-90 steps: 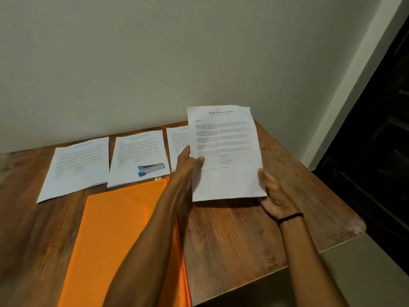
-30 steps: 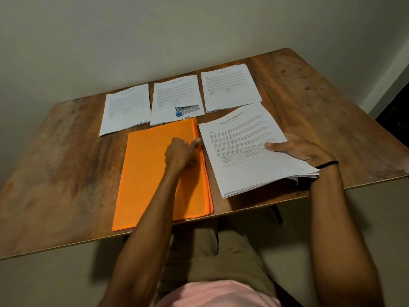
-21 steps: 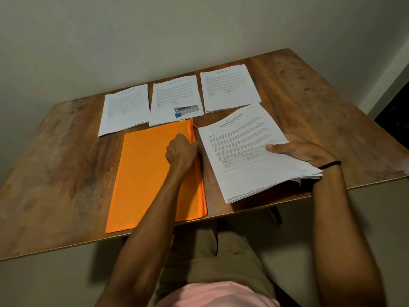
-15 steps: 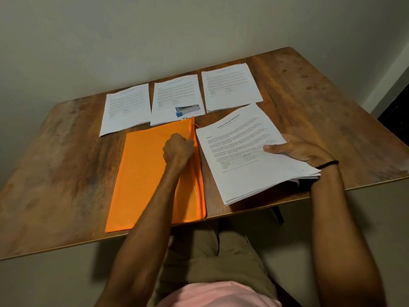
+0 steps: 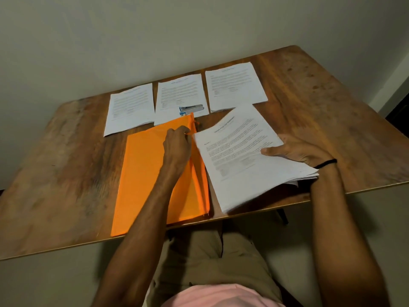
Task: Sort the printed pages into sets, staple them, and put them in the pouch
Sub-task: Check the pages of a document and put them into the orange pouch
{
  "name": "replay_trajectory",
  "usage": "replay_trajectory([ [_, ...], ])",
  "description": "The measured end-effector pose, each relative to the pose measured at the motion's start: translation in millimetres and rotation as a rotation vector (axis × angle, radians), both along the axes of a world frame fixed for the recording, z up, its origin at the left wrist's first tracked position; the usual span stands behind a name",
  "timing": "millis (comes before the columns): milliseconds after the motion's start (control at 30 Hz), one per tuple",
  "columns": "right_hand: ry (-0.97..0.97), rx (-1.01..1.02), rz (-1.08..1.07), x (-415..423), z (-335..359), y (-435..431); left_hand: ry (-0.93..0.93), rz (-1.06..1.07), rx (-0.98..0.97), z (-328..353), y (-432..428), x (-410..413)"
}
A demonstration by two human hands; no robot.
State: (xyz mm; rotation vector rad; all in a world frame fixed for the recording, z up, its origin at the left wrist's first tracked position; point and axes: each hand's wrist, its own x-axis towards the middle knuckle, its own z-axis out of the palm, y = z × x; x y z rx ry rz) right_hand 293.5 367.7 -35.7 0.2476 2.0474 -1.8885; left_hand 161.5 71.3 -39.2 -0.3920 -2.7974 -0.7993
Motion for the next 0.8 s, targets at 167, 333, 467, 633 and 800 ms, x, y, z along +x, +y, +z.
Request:
replay_trajectory([
  [167,-0.012,-0.015,-0.031,-4,-4,-8,0.021,-0.090,-0.064,5,-6,-1],
  [333,0.029,-0.085,-0.113,-14,-4,-26,0.036,-0.193,-0.119,13,-11,5],
  [467,0.047,-0.052,-0.166,-23,-10,-42,0.013,-0.216,-0.125,17,-18,3],
  [633,0.079,0.045,-0.243,-27,-12,-59,-0.084,-0.242,-0.033,23,-24,1],
  [800,0.111,0.071,-0.245,-26,-10,-61,-0.175,-0.240,0.068,31,-28,0],
])
